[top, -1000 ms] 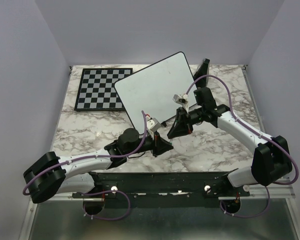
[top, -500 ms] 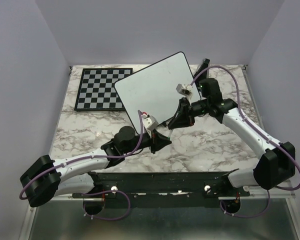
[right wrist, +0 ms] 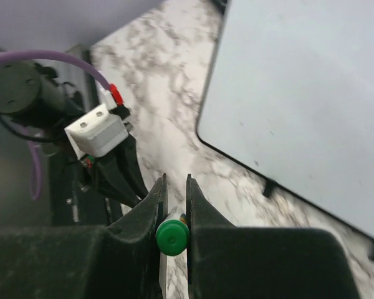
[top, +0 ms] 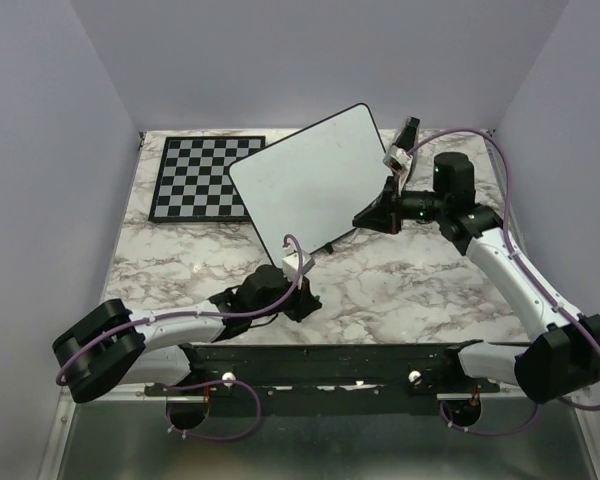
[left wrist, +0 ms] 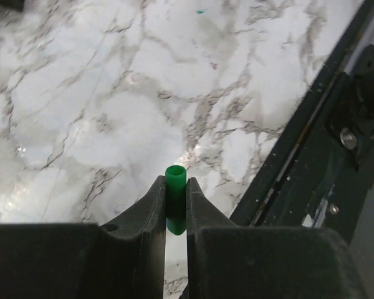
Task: Write a sentence on the whiteboard
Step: Place the pen cap at the center of the board.
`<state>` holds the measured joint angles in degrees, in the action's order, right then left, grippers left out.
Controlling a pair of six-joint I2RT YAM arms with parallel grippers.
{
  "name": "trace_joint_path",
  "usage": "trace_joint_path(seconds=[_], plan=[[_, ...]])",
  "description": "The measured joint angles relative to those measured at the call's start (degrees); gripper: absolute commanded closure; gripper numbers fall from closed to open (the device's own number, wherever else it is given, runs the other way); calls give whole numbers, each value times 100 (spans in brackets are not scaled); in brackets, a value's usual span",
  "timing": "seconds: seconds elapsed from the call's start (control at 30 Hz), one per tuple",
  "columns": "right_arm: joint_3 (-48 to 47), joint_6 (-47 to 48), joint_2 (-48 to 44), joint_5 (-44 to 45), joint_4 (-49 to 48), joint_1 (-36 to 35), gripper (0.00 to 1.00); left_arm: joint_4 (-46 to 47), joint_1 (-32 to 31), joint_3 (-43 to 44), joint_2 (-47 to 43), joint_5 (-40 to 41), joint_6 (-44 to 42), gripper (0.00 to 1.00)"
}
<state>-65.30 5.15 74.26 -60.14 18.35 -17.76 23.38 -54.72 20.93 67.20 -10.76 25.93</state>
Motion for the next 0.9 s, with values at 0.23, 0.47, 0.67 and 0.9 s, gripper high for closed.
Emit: trace_joint_path(seconds=[0.23,0.47,0.67,0.9], plan=[[1115,-533,-914,1814,-863,267,99,-374,-28,4,673,1051,850,100],[1167,-675,-968,2243,-1276,509,99,-1270,-55,350,772,2159,1311,100],[1209,-708,-955,2186,-1342,586,99,-2129,-52,750,861,2887,1447,98],[1220,-715,-938,2100,-1408,588,99,-2754,-52,883,933,3346,1558,92]])
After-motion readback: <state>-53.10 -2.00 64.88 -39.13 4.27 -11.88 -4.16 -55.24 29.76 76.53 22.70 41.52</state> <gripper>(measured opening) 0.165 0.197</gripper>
